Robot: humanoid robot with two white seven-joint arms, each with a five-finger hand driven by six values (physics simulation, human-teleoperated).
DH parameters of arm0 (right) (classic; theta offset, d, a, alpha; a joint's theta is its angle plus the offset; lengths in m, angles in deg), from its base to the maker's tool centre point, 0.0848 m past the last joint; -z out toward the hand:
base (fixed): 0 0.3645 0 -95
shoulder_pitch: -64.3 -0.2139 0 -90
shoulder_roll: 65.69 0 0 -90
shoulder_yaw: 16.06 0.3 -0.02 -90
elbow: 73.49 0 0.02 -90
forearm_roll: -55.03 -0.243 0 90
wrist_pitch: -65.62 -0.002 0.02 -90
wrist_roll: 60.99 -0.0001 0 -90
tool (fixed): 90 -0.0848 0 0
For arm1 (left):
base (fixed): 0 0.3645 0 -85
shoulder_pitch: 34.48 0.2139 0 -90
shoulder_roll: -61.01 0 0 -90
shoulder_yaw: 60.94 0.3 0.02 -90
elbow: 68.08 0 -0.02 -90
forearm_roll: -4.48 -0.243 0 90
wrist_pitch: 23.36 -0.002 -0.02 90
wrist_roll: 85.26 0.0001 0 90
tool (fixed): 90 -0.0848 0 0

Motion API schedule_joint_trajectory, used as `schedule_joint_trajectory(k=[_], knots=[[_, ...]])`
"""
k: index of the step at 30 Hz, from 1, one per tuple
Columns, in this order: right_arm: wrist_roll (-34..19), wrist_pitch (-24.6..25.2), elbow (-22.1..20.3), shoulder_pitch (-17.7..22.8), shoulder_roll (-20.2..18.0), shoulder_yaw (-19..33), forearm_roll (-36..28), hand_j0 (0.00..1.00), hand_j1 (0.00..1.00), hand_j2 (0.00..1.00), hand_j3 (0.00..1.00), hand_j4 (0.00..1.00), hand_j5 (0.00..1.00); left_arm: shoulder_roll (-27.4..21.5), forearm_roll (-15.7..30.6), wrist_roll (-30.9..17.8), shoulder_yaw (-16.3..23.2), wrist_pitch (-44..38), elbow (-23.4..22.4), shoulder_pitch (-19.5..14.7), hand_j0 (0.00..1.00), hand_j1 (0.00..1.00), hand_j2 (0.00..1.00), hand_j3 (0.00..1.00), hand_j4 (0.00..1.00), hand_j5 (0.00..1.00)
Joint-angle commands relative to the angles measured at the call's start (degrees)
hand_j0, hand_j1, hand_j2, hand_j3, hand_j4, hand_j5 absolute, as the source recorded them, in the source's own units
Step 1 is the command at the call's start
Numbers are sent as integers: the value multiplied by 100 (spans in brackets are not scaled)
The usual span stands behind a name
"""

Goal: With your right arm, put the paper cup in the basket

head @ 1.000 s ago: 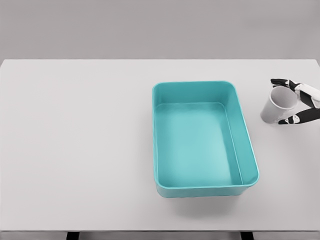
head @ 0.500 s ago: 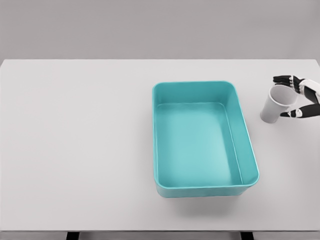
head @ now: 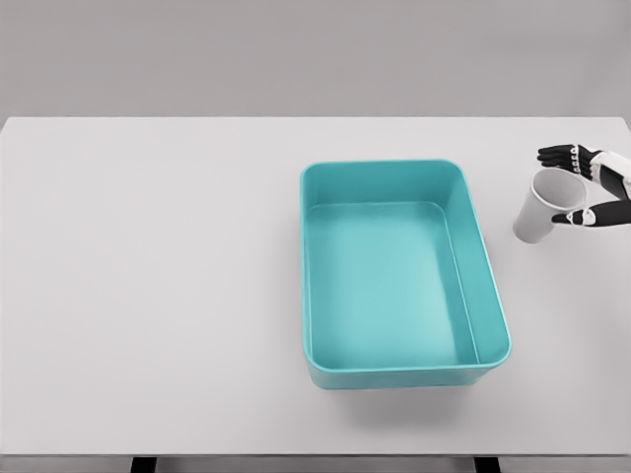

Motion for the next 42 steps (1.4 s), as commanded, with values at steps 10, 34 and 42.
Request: schedule_joint_trajectory(k=[10, 34, 42], knots=[[1, 14, -164, 0, -16, 309, -51, 82, 82, 82, 82, 82, 82, -1, 0, -1, 0, 1, -1, 0, 100, 100, 100, 100, 100, 100], [1, 84, -1351, -18, 11, 757, -33, 78, 78, 78, 78, 78, 78, -1, 0, -1, 0, 1, -1, 0, 100, 100, 100, 100, 100, 100], [1, 93, -1588, -18, 11, 828, -42, 77, 77, 77, 77, 77, 77, -1, 0, -1, 0, 1, -1, 0, 100, 100, 100, 100, 100, 100]])
